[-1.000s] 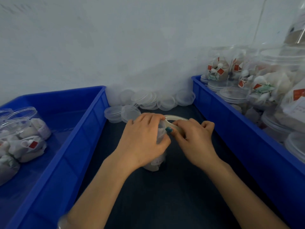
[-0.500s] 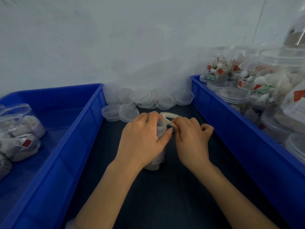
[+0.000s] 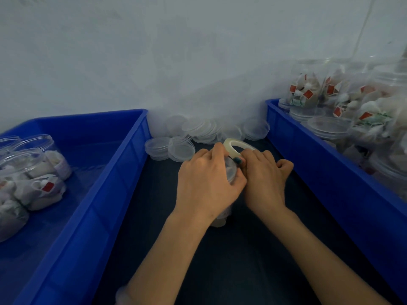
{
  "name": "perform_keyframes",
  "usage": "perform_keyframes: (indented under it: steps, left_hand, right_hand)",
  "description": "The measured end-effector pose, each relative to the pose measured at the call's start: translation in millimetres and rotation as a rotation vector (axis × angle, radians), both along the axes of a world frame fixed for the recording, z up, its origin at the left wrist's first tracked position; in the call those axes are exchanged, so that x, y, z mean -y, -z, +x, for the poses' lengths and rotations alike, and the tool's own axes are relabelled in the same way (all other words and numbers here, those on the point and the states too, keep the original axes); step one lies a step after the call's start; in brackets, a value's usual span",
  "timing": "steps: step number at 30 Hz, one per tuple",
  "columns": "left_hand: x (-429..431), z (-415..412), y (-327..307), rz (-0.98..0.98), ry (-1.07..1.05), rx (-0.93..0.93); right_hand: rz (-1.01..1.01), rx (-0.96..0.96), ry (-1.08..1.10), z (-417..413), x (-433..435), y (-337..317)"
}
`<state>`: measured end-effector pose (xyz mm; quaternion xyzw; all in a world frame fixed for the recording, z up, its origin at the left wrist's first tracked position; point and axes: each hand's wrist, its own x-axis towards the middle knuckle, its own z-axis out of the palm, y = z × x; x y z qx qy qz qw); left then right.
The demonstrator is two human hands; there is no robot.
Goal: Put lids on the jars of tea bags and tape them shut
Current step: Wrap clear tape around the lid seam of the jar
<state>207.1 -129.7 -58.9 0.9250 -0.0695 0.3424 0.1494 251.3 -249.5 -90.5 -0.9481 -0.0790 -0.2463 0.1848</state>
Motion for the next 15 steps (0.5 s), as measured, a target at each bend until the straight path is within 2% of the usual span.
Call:
perform_keyframes:
  steps: [8,12,15]
  left_hand:
    - [1,6,-3,-0.003,-0.044,-0.021]
    - [1,-8,2,-0.018,-0.009,-0.014]
    - [-7,-3,-1,-0.077,0.006,-0.107]
  right_hand:
    - [0.034,-0.006,0.029,25,-13,4]
    - [0.091,-0.185,0.177,51,3,-4]
    - [0.004,-0.059,0.001,51,1,-1]
